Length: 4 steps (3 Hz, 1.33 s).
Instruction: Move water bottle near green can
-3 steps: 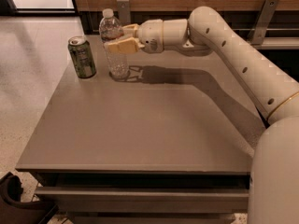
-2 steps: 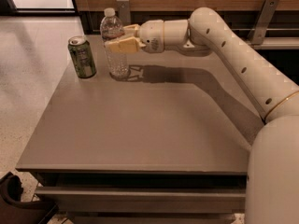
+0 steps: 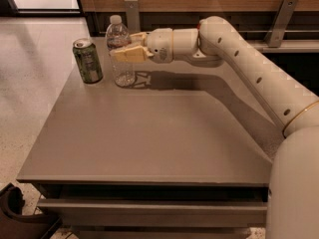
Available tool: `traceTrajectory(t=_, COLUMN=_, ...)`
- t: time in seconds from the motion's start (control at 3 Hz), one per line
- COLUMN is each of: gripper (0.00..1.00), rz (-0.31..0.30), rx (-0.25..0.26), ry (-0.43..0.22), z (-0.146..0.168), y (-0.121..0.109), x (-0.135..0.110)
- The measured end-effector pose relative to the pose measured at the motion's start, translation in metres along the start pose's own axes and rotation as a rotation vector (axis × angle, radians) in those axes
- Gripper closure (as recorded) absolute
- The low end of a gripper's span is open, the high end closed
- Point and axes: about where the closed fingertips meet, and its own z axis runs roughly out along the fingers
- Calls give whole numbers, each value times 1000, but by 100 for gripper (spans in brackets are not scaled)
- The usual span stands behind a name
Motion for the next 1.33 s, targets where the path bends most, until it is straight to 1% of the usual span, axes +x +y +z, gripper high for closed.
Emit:
traceTrajectory(t=0.33, gripper=100, rz=-20, rx=6, ry=-13, z=2, y=10, x=2)
traceTrajectory(t=0.67, gripper=81, rz=-24, rx=1, ry=-15, z=6, y=14, x=2)
traceTrajectory(t=1.33, gripper=35, rz=-24, rx=-8, ry=-17, z=12, y=16, x=1)
